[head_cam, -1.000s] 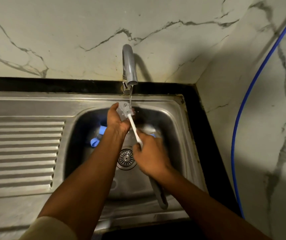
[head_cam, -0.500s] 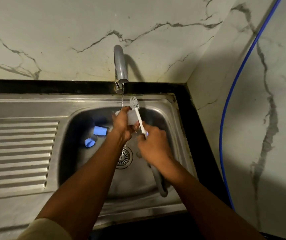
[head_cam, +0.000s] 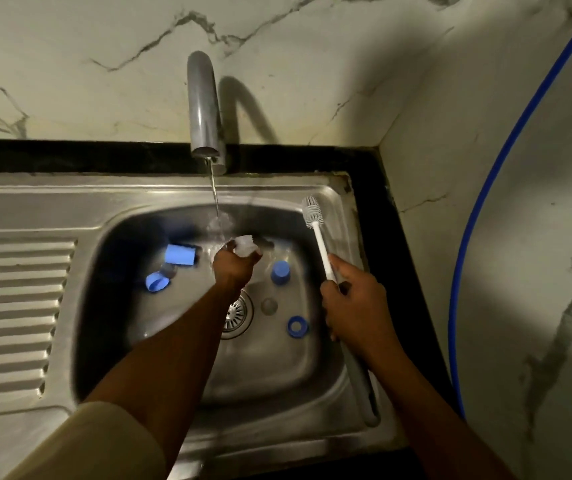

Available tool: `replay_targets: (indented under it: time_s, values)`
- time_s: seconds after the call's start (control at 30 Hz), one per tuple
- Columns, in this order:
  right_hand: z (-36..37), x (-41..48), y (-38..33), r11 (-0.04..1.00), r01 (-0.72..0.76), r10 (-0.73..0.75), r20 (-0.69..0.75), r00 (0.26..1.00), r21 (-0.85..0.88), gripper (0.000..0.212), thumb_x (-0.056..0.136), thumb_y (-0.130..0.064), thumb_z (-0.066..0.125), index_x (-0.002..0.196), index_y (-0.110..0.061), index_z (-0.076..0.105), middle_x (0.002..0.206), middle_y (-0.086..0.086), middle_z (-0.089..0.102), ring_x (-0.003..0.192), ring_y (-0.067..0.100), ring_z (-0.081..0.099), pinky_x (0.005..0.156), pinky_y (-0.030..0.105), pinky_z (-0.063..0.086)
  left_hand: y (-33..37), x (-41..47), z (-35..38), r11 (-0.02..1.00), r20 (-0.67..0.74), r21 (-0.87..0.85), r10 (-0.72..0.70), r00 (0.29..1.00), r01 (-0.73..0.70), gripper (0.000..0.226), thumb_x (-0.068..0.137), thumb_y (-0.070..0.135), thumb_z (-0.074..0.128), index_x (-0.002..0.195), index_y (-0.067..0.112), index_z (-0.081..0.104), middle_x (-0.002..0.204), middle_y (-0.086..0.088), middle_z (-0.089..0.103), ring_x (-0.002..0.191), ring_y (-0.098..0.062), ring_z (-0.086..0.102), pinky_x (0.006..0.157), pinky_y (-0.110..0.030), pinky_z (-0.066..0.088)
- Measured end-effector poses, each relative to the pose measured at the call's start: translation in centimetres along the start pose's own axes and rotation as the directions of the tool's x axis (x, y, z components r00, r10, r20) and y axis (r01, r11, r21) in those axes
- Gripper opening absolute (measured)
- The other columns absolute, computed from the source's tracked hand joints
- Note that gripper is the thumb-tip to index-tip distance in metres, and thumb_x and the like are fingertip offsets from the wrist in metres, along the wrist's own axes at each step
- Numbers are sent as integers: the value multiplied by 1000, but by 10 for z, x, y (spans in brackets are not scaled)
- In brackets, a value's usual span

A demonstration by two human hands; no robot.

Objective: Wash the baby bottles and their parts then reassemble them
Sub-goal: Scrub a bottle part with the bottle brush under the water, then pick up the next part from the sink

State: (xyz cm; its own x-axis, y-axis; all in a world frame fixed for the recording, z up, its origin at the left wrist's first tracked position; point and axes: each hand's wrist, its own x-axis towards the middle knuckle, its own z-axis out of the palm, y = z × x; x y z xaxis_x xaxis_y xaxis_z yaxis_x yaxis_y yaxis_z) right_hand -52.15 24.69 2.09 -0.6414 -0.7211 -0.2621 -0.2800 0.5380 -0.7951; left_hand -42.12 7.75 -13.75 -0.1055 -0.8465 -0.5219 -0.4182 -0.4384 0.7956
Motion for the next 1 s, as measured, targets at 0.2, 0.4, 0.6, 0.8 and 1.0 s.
replay_targets:
  time_s: [0.2, 0.4, 0.6, 0.8, 1.0]
  values:
    - [3, 7, 21, 995, -83, 82, 21, 996, 58, 46, 95, -11, 55, 138, -27, 58, 63, -10, 58, 58, 14, 57, 69, 49, 59, -14, 21, 23, 987, 93, 38, 152, 984, -156, 62, 77, 13, 84, 134, 15, 58, 127, -7, 64, 115, -25, 60, 95, -40, 52]
    - [14, 14, 22, 982, -151, 149, 29, 988, 115, 48, 97, -11, 55, 141, -29, 54, 67, -7, 60, 56, 12, 57, 59, 36, 54, -19, 15, 23, 935, 121, 46, 344, 931, -351, 52, 76, 0, 81, 116, 19, 56, 106, 10, 63, 93, -6, 60, 80, -9, 43]
    - [25, 12, 22, 987, -150, 146, 66, 987, 63, 48, 96, -14, 55, 142, -30, 53, 73, -6, 64, 58, 11, 59, 61, 35, 55, -21, 18, 30, 924, 227, 56, 358, 906, -379, 66, 72, 0, 83, 130, 13, 56, 117, 5, 63, 106, -12, 59, 78, 0, 40]
    - [27, 11, 13, 980, -175, 168, 81, 982, 95, 47, 98, -13, 53, 142, -32, 53, 75, 6, 67, 49, 13, 56, 44, 27, 50, -25, 16, 21, 931, 254, 60, 335, 907, -361, 85, 79, 12, 83, 151, 12, 39, 143, -7, 56, 130, -21, 54, 106, -36, 46]
    - [28, 7, 12, 986, -149, 143, 82, 986, 75, 46, 98, -13, 54, 141, -30, 54, 81, 4, 70, 52, 13, 59, 45, 24, 51, -34, 0, 21, 957, 161, 106, 250, 955, -268, 52, 94, 6, 62, 144, 9, 47, 139, -11, 57, 124, -22, 56, 95, -28, 45]
